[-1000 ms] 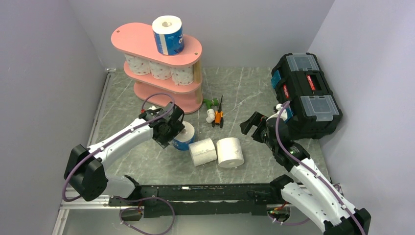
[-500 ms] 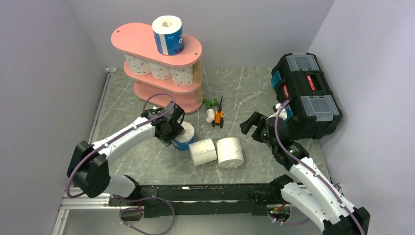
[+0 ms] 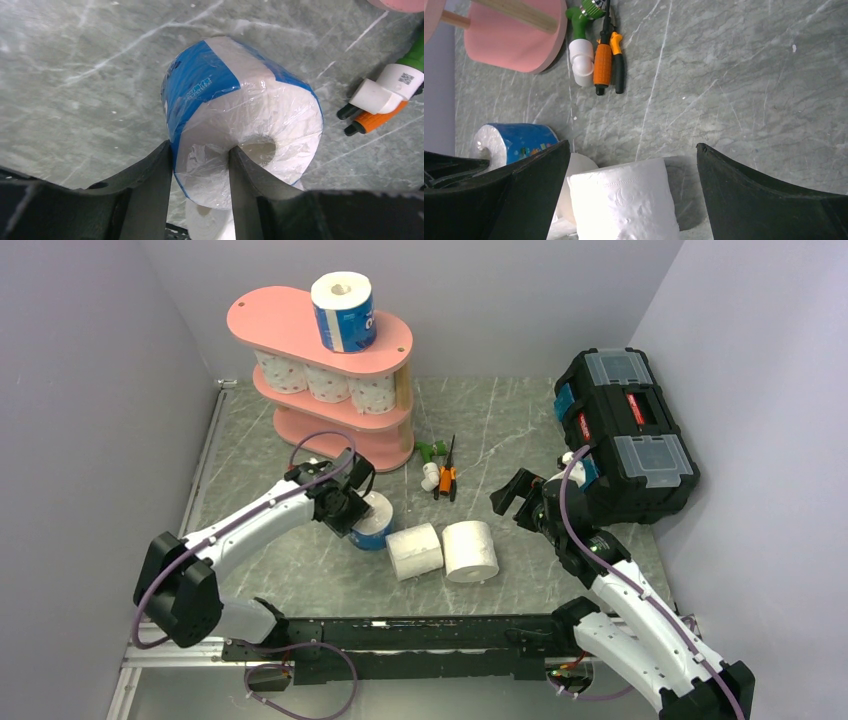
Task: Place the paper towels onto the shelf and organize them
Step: Pick up the paper towel from the center of the board.
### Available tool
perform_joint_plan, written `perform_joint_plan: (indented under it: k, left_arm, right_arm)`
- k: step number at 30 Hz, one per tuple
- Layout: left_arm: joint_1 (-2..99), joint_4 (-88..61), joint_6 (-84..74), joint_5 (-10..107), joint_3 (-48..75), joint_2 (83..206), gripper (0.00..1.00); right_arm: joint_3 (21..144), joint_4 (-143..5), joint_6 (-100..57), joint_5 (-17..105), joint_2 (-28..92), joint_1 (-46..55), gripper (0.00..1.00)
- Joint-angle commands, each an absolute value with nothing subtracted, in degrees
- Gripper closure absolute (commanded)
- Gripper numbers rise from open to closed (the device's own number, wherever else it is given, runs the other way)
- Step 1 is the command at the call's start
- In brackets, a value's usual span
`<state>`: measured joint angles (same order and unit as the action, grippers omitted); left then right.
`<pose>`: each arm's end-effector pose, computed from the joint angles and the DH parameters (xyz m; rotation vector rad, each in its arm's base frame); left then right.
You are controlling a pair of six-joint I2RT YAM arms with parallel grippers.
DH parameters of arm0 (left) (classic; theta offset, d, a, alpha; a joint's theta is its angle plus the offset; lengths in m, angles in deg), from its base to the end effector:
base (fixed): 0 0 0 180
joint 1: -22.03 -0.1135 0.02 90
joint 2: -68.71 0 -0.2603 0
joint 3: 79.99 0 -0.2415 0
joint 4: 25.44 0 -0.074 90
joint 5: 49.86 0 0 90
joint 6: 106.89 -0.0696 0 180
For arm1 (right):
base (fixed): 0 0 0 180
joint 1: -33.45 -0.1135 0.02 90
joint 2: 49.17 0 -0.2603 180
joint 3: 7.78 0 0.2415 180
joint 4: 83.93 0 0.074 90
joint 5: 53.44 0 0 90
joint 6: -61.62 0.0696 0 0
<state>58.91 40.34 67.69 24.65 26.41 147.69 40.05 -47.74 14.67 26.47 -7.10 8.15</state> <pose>0.2161 -0.1389 0.2128 -1.1642 2.4805 -0.2143 0.1769 0.0701 0.2400 0.4361 2.0932 0.5306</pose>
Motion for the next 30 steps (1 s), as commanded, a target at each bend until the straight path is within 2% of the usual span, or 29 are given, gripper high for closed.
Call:
perform_joint_plan:
  k: [1, 9, 14, 23, 30]
  left_arm:
    - [57.62, 46.16, 66.14, 20.29, 24.24, 142.22, 0.62]
    - [50.66, 54.70, 62.61, 15.41, 15.30, 132.71, 0.60]
    - [45.60, 54.06, 59.05, 13.95, 9.31, 128.40, 0.69]
    - [39.28, 53.38, 52.21, 13.53, -10.75, 132.22, 0.68]
    - [35.31, 48.66, 47.93, 12.12, -20.76, 135.61, 0.69]
  right_arm:
    - [41.05, -49.37, 13.70, 26.10, -7.02, 8.36, 0.00]
    - [42.28, -49.31, 13.01, 26.35, -7.28, 8.49, 0.00]
    - [41.91, -49.63, 13.52, 26.80, -7.69, 8.51, 0.00]
    - [41.62, -48.55, 13.47, 26.91, -9.04, 8.50, 0.00]
    - [40.94, -47.66, 13.54, 26.87, -10.52, 8.50, 0.00]
